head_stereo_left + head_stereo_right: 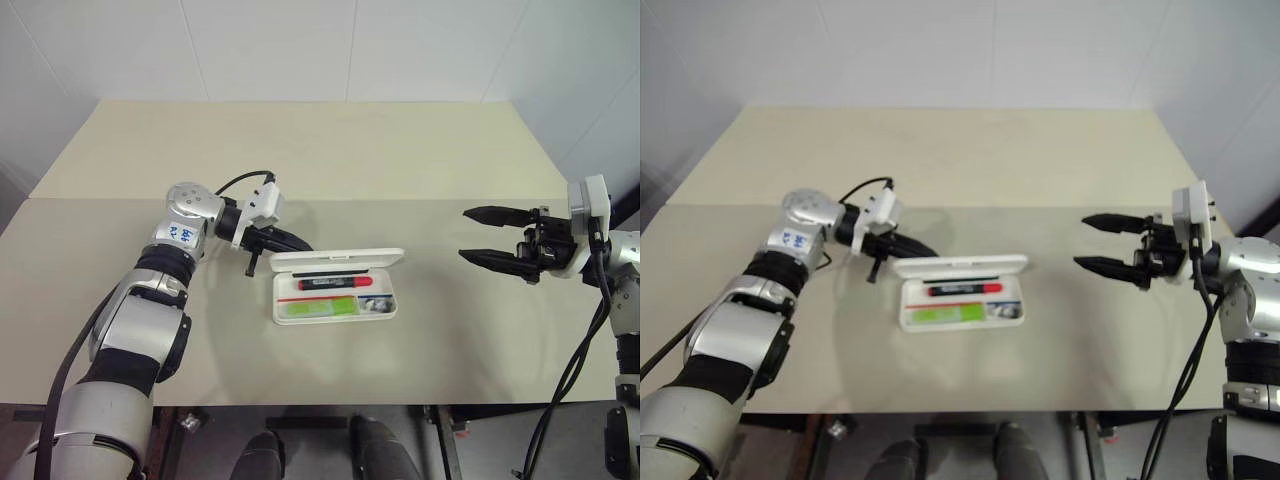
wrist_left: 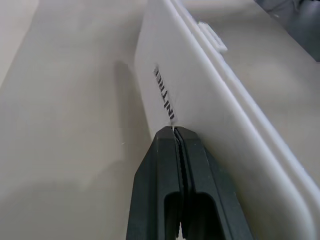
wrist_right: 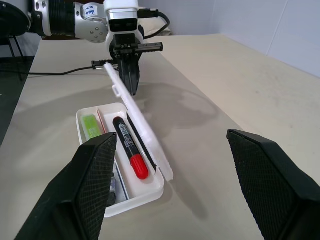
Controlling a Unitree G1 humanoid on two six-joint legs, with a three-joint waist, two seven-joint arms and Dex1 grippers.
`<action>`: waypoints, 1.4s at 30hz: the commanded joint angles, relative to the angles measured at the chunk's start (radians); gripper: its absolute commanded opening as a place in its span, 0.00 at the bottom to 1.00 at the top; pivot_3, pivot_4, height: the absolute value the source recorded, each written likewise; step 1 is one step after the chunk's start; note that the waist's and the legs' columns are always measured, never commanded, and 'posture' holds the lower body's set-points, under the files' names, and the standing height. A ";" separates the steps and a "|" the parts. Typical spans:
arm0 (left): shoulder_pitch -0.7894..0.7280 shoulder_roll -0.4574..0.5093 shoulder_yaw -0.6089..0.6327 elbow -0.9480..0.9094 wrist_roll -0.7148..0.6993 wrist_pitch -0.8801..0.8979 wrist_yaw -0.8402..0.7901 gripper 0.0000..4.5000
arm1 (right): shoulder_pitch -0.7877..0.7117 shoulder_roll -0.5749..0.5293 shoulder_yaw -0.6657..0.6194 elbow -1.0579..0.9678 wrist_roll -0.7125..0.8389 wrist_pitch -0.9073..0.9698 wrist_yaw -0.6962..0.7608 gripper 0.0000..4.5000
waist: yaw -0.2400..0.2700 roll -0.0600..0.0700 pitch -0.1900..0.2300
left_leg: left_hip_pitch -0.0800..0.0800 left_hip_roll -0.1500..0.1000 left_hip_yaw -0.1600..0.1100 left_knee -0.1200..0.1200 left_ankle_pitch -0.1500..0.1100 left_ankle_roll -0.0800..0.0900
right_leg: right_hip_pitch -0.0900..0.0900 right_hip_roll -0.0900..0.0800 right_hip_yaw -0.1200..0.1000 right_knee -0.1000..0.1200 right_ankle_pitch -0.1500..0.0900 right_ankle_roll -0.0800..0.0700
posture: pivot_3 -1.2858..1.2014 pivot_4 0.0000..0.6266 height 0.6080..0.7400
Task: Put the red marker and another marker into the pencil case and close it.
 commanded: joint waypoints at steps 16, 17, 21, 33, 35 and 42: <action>0.142 0.069 -0.157 -0.293 -0.033 -0.016 -0.112 0.01 | -0.010 0.014 -0.003 -0.018 -0.007 -0.020 -0.012 1.00 | 0.001 0.000 0.000 | 0.001 0.000 0.000 0.001 0.000 0.000 | 0.000 0.000 0.001 0.001 0.000 0.000 | 0.52 0.24 1.00; 0.140 0.065 -0.157 -0.283 -0.007 -0.018 -0.107 0.01 | -0.011 0.015 -0.001 -0.017 -0.008 -0.022 -0.013 1.00 | 0.001 0.000 0.000 | 0.001 0.000 0.000 0.001 0.000 0.000 | 0.000 0.000 0.001 0.001 0.000 0.000 | 0.52 0.24 1.00; 0.136 0.048 -0.162 -0.250 0.068 -0.059 -0.107 0.01 | -0.012 0.021 0.002 -0.013 -0.014 -0.027 -0.019 1.00 | 0.002 0.000 0.000 | 0.001 0.000 0.000 0.001 0.000 0.000 | 0.001 0.000 0.001 0.001 0.000 0.000 | 0.52 0.24 1.00; 0.121 -0.016 -0.173 -0.162 0.147 -0.182 -0.099 0.01 | -0.010 0.033 0.006 -0.015 -0.023 -0.032 -0.024 1.00 | 0.002 0.001 0.000 | 0.004 -0.001 0.000 0.003 0.000 0.000 | 0.004 0.000 0.001 0.001 0.000 0.000 | 0.52 0.24 1.00; 0.112 -0.026 -0.134 -0.149 0.126 -0.178 -0.085 0.01 | -0.009 0.035 0.007 -0.017 -0.024 -0.032 -0.024 1.00 | 0.002 0.001 0.000 | 0.003 -0.001 0.000 0.003 0.000 0.001 | 0.004 0.000 0.001 0.001 0.000 0.000 | 0.52 0.24 1.00; 0.156 -0.049 0.082 -0.250 -0.005 -0.076 0.065 0.01 | -0.008 0.050 0.013 -0.017 -0.026 -0.037 -0.026 1.00 | -0.002 0.001 0.000 | 0.002 0.000 0.000 0.002 0.000 0.001 | 0.002 0.000 0.002 0.001 0.000 0.000 | 0.52 0.24 1.00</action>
